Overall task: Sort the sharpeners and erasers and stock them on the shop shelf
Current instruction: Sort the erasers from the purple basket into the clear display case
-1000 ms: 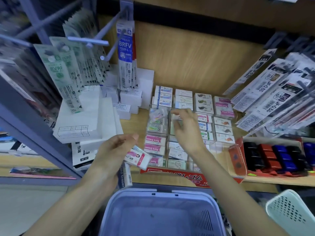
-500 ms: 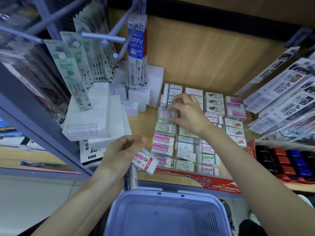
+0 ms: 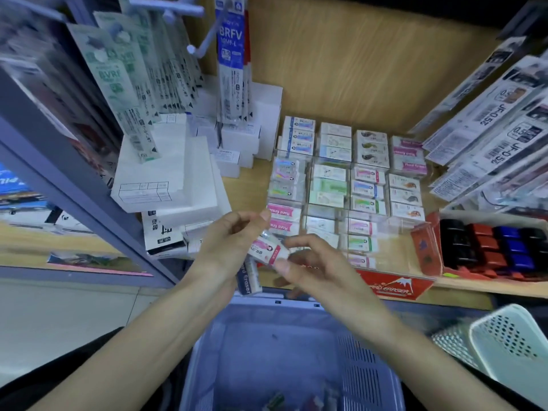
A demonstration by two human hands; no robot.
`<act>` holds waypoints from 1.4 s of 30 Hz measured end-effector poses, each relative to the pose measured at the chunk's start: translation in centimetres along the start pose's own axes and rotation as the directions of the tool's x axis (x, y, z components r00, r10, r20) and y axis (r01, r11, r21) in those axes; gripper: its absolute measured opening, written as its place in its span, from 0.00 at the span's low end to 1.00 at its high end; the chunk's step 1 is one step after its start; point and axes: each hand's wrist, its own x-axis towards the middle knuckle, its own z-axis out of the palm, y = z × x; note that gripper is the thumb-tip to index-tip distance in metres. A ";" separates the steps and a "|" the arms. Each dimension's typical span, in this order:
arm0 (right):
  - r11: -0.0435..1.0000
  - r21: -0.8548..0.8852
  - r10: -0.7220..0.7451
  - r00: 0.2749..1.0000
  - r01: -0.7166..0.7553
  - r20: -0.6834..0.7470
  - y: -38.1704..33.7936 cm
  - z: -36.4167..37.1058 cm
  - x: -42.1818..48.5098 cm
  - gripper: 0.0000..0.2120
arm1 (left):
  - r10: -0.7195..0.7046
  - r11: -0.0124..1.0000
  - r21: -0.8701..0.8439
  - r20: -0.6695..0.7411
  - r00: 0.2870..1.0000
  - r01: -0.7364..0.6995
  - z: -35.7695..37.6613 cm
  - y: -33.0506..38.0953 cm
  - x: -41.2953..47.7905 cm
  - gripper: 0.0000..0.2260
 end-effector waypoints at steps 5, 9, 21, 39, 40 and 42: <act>0.956 0.290 0.000 0.989 0.044 -0.150 0.7 -0.1 0.0 0.09 | -0.002 1.000 -0.021 0.050 0.999 0.003 1.5 0.0 -0.6 0.06; 0.968 0.235 -0.026 0.970 0.084 -0.241 1.2 -0.8 0.1 0.10 | -0.054 0.996 0.075 0.112 0.992 0.046 2.3 -0.5 -0.4 0.15; 0.520 -0.804 -0.599 0.794 0.290 -0.101 4.6 -3.9 0.0 0.15 | -0.093 0.984 0.160 0.098 0.991 0.077 3.5 -1.3 -0.3 0.08; 0.581 -0.799 -0.347 0.840 -0.156 -0.417 6.6 -12.7 0.7 0.17 | -0.074 0.962 0.267 0.078 0.994 0.051 5.2 -2.7 1.4 0.11; 0.553 -0.817 -0.302 0.876 -0.162 -0.377 6.4 -12.8 0.9 0.18 | -0.078 0.961 0.271 0.083 0.993 0.053 5.2 -2.7 1.4 0.11; 0.517 -0.841 -0.187 0.938 -0.157 -0.290 6.0 -13.2 0.9 0.21 | -0.089 0.959 0.275 0.088 0.992 0.062 5.3 -2.8 1.5 0.11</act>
